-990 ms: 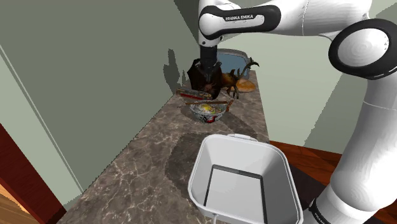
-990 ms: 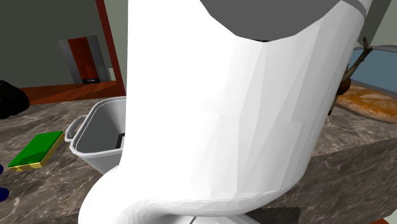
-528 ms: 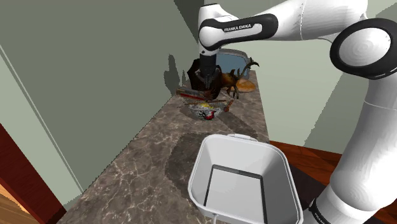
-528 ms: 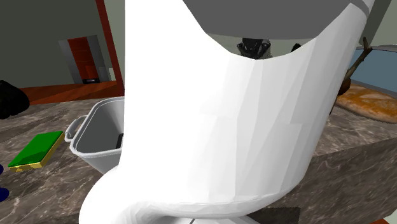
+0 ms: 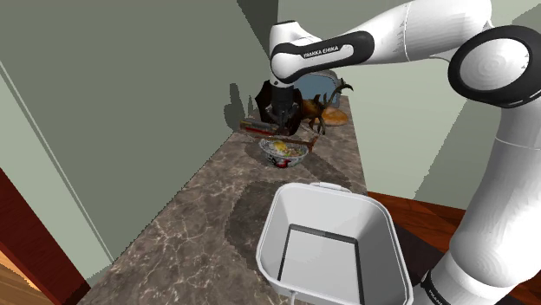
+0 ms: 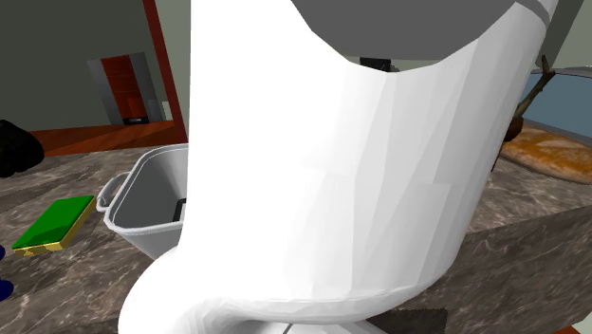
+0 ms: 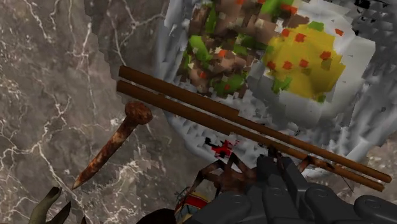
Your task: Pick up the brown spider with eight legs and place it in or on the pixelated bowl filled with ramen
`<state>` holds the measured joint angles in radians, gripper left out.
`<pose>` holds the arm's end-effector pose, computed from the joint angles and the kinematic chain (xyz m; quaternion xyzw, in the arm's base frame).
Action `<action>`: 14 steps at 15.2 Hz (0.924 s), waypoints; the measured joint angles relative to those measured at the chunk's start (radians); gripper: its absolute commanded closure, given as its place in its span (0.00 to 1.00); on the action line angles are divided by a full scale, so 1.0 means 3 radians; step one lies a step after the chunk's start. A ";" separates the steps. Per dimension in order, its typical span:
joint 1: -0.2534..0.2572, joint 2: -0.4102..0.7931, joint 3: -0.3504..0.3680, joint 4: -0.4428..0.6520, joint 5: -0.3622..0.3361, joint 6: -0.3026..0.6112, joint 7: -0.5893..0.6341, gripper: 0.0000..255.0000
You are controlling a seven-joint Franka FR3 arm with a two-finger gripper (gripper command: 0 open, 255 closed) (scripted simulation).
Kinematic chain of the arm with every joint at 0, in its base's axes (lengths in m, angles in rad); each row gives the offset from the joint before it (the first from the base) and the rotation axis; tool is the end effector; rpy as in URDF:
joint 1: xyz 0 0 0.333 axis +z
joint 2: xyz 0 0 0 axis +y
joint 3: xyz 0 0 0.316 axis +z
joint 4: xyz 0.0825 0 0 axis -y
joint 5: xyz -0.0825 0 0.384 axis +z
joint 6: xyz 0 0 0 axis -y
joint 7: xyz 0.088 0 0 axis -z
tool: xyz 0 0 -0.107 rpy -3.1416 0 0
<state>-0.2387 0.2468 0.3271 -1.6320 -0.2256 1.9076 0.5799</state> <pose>0.6381 0.0224 0.4851 0.9742 -0.2139 0.0427 0.0571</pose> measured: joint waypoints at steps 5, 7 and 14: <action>-0.0002 -0.0002 -0.0001 -0.0014 0.0000 0.0013 0.0001 1.00; -0.0002 -0.0002 -0.0001 -0.0014 0.0000 0.0013 0.0001 0.00; 0.0015 -0.0004 0.0009 0.0120 0.0007 -0.0121 -0.0004 0.00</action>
<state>-0.2341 0.2457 0.3298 -1.5958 -0.2236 1.8713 0.5786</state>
